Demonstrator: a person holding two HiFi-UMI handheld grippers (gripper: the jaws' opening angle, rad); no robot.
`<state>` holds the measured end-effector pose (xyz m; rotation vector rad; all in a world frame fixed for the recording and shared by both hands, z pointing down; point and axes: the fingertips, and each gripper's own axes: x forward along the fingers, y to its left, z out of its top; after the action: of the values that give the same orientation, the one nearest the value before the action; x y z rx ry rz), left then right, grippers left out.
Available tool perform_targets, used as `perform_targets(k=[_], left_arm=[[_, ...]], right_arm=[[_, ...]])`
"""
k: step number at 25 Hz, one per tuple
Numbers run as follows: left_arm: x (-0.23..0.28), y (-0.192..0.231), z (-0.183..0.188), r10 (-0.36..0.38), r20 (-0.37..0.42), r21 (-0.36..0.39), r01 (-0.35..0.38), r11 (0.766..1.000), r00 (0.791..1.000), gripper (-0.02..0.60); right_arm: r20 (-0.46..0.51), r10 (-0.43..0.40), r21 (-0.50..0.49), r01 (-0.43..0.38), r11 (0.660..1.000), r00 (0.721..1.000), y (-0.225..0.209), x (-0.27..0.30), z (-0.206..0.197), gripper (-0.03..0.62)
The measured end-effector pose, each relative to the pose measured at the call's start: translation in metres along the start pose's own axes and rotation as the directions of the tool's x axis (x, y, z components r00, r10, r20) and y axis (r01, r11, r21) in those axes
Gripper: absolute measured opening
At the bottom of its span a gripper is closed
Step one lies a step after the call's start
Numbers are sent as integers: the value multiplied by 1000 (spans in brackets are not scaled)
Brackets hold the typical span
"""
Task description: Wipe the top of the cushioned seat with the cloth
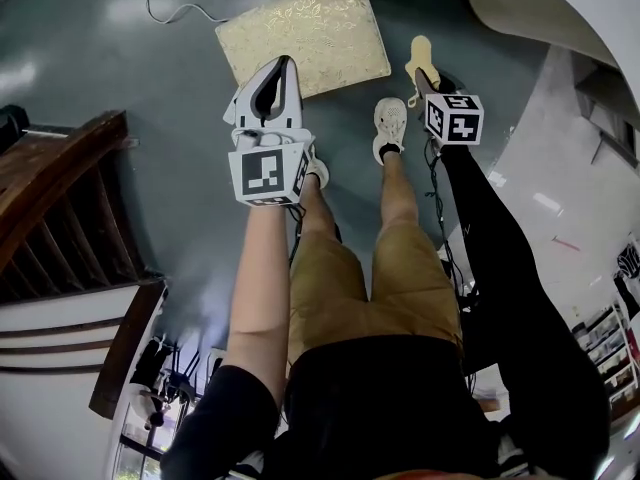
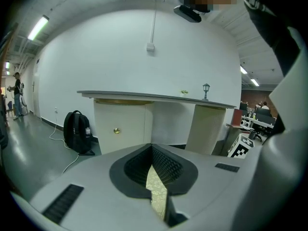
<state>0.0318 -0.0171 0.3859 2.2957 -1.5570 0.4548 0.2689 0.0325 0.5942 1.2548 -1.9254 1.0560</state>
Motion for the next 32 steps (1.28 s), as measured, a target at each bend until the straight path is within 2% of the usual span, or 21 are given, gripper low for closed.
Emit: perform_targets(k=[4, 10, 14, 18, 21, 23, 26, 32], left_arm=[[-10, 27, -3, 35, 3, -6, -35, 999, 999, 8], [-31, 87, 0, 109, 22, -32, -109, 994, 994, 8], [-45, 125, -3, 150, 24, -40, -149, 988, 988, 8], [-58, 162, -8, 192, 15, -46, -192, 980, 981, 8], [-66, 185, -17, 222, 7, -55, -221, 974, 975, 8], [-70, 195, -22, 227, 5, -38, -227, 973, 974, 8], [-78, 205, -26, 233, -4, 16, -233, 972, 972, 8], [-78, 212, -33, 253, -17, 4, -253, 967, 967, 8]], right_arm=[[108, 58, -22, -56, 998, 992, 38, 5, 45, 61], [149, 176, -117, -159, 980, 973, 144, 41, 110, 61], [139, 299, -152, -278, 948, 944, 236, 71, 139, 61], [72, 433, -157, -418, 895, 899, 328, 101, 149, 61], [30, 498, -116, -492, 863, 866, 368, 130, 143, 61], [-22, 466, -97, -466, 880, 885, 369, 157, 131, 61], [-105, 344, -132, -356, 925, 933, 347, 189, 111, 61], [-106, 211, -143, -225, 964, 972, 283, 191, 115, 61]])
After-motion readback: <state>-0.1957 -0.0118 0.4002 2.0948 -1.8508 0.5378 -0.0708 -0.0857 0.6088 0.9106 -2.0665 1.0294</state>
